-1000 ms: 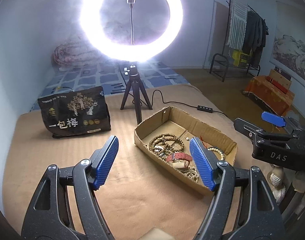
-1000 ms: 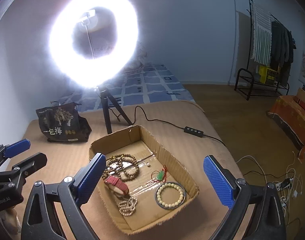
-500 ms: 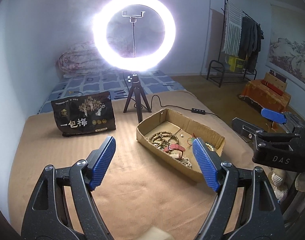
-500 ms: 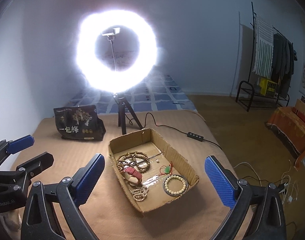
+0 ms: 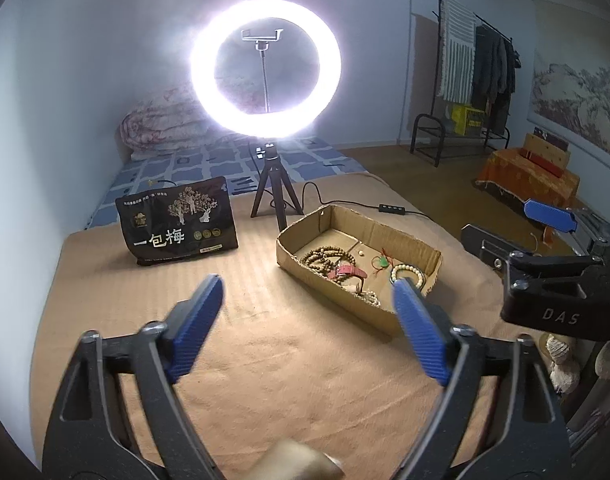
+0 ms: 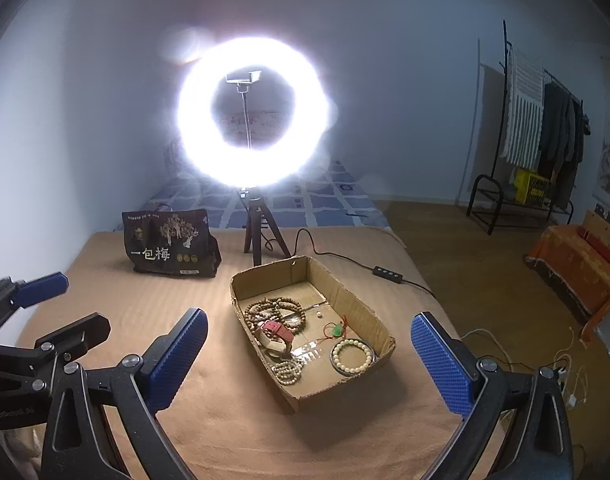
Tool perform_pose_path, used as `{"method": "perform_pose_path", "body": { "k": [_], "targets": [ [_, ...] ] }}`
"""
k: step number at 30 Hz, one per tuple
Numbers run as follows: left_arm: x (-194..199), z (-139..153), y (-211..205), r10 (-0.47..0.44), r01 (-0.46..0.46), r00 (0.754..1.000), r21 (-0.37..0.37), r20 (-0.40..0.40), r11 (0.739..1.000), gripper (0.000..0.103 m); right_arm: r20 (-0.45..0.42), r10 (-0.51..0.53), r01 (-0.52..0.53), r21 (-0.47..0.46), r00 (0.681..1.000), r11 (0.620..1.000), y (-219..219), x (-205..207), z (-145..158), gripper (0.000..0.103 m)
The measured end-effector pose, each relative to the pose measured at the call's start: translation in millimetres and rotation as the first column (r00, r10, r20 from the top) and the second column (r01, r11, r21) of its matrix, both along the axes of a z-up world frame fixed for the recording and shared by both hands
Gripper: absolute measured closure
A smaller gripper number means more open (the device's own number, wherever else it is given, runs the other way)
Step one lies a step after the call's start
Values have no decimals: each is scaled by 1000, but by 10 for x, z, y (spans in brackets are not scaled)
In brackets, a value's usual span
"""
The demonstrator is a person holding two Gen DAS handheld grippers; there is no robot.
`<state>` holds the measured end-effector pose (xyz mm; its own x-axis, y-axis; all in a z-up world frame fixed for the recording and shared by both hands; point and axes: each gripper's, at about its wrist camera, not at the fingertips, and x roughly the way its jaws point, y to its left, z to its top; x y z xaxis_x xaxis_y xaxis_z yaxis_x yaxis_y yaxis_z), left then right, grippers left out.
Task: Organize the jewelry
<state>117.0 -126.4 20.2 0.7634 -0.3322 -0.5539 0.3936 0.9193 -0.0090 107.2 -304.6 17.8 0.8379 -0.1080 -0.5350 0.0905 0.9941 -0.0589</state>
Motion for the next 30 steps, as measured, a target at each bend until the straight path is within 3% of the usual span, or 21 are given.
{"method": "perform_pose_path", "body": {
  "k": [9, 16, 30],
  "targets": [
    [-132, 11, -24, 8, -8, 1000, 17, 10, 1000, 1, 15, -29, 28, 39, 999, 999, -40, -152, 2, 0],
    [-169, -12, -71, -4, 3, 1000, 53, 24, 999, 1, -4, -45, 45, 46, 999, 998, -112, -154, -43, 0],
    [-179, -18, -66, -2, 1, 1000, 49, 28, 999, 1, -19, -56, 57, 44, 998, 997, -166, -169, -80, 0]
  ]
}}
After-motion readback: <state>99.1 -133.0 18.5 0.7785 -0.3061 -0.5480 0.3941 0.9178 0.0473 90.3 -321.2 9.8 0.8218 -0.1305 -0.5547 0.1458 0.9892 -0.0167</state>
